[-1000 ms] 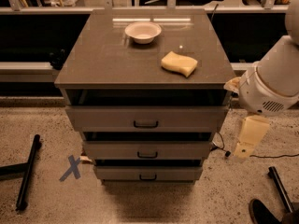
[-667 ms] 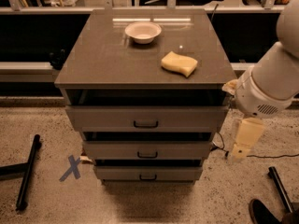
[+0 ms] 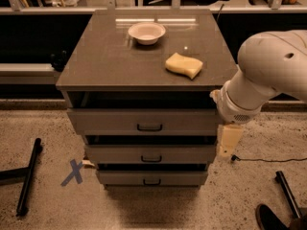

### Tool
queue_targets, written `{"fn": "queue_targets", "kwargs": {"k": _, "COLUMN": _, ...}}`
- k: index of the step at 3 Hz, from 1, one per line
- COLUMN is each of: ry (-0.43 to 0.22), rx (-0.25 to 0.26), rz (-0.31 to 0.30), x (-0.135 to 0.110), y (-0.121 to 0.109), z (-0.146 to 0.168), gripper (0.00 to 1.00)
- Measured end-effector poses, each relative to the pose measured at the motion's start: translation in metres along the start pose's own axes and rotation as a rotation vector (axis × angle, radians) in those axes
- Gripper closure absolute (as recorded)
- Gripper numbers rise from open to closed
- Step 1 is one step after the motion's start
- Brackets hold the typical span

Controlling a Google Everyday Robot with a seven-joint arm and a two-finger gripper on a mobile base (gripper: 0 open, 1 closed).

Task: Open top drawer

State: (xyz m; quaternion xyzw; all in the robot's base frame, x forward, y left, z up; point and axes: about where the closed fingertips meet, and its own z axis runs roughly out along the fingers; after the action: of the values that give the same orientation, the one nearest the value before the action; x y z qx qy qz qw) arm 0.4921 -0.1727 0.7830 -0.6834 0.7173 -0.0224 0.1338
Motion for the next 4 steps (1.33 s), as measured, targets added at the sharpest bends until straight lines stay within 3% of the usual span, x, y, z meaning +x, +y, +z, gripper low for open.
{"fn": "queue_targets", "kwargs": {"k": 2, "ry": -0.004, "rx": -0.015, "rz": -0.006, "x": 0.001, "y": -0.001, "z": 0.011, "gripper": 0.00}}
{"fn": "queue_targets", "kwargs": {"k": 3, "ry": 0.010, "rx": -0.019, "rz": -0.065, "x": -0.008, "y": -0.006, "z": 0.032, "gripper": 0.00}}
{"fn": "queue_targets", "kwargs": {"k": 4, "ry": -0.001, "rx": 0.016, "rz": -0.122, "x": -0.021, "y": -0.021, "z": 0.047, "gripper": 0.00}}
